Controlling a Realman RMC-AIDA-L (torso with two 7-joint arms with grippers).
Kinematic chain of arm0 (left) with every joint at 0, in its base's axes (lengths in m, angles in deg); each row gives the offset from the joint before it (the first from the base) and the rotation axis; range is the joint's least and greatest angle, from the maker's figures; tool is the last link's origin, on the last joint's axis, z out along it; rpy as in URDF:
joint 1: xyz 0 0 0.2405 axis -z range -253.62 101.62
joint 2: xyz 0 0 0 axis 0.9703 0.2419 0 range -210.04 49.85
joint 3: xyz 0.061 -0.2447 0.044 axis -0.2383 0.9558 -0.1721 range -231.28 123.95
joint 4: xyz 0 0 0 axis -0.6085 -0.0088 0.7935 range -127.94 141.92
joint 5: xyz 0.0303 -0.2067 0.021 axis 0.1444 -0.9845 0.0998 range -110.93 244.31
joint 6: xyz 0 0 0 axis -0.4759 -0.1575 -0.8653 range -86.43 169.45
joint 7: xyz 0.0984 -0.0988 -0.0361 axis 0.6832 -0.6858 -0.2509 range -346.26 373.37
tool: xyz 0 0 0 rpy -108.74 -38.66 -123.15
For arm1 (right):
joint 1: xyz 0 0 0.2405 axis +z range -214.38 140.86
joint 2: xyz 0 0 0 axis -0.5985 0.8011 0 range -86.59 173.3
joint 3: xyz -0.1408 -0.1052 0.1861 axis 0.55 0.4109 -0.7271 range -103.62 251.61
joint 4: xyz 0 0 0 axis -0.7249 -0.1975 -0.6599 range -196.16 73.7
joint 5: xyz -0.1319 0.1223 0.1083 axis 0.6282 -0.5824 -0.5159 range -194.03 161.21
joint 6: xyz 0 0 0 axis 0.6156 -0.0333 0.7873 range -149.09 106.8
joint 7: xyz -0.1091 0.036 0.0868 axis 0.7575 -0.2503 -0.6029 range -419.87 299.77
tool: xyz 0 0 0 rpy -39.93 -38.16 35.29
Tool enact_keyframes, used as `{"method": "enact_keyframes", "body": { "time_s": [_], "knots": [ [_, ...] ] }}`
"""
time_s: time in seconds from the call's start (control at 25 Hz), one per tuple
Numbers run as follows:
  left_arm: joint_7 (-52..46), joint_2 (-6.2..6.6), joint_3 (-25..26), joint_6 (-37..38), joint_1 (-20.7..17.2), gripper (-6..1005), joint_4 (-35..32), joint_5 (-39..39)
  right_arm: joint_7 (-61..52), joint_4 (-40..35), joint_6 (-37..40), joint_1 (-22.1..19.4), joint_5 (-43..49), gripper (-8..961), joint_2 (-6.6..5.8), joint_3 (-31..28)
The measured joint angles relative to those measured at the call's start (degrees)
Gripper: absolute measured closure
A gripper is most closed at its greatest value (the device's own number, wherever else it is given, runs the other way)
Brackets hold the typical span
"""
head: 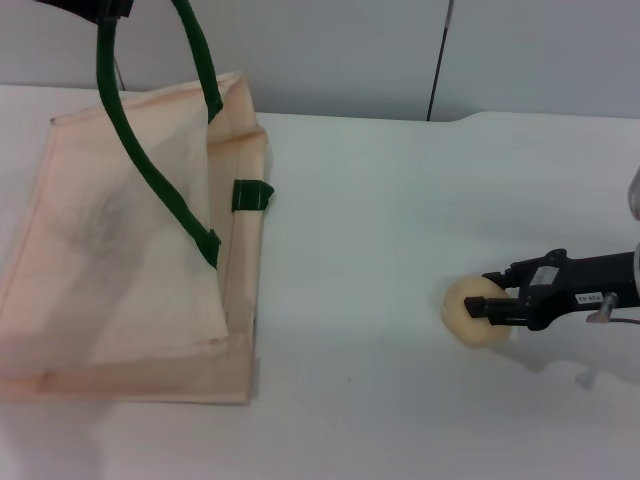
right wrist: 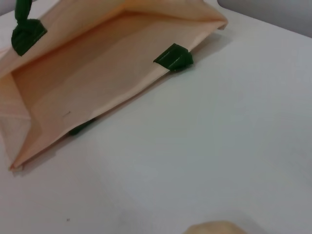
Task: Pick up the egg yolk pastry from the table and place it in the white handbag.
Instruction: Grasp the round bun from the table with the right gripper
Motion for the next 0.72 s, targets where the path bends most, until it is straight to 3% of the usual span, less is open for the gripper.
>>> {"method": "enact_keyframes", "body": {
  "time_s": [0.72],
  "knots": [
    [0.2,0.0,-0.2,0.1,0.1,880,0.0,0.0,0.7,0.3,0.1,0.8,0.1,508,-0.06,0.2]
  ]
}}
